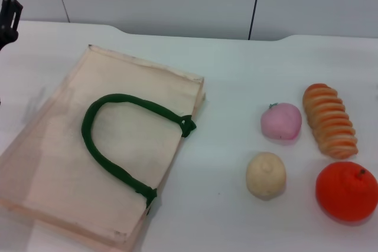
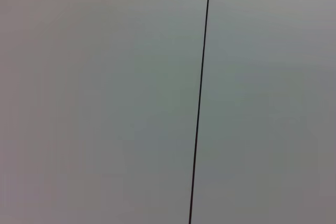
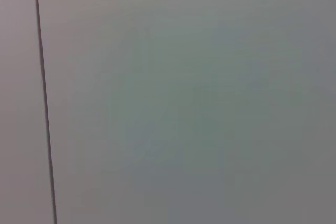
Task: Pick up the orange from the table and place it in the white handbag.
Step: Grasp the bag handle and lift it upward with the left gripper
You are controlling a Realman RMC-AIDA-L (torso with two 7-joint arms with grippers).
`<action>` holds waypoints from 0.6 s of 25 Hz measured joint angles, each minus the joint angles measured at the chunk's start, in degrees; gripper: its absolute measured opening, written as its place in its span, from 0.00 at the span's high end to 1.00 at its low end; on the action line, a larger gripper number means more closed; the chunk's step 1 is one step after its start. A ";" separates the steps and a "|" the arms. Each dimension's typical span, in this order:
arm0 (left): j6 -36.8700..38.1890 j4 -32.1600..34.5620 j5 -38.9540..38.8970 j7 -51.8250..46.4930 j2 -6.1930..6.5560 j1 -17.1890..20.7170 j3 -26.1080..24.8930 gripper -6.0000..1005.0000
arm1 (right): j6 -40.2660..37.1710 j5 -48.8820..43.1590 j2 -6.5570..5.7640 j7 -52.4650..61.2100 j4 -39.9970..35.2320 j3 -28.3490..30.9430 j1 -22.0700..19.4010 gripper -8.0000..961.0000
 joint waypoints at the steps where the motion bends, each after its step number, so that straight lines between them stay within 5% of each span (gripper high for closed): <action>1: 0.01 0.00 -0.01 0.00 0.00 0.00 0.00 0.29 | 0.00 0.00 0.00 0.01 0.00 0.00 -0.03 0.08; 15: -0.51 0.00 0.38 -1.34 0.02 -0.02 0.46 0.29 | -0.07 0.03 -0.03 0.11 0.00 0.00 -0.03 0.08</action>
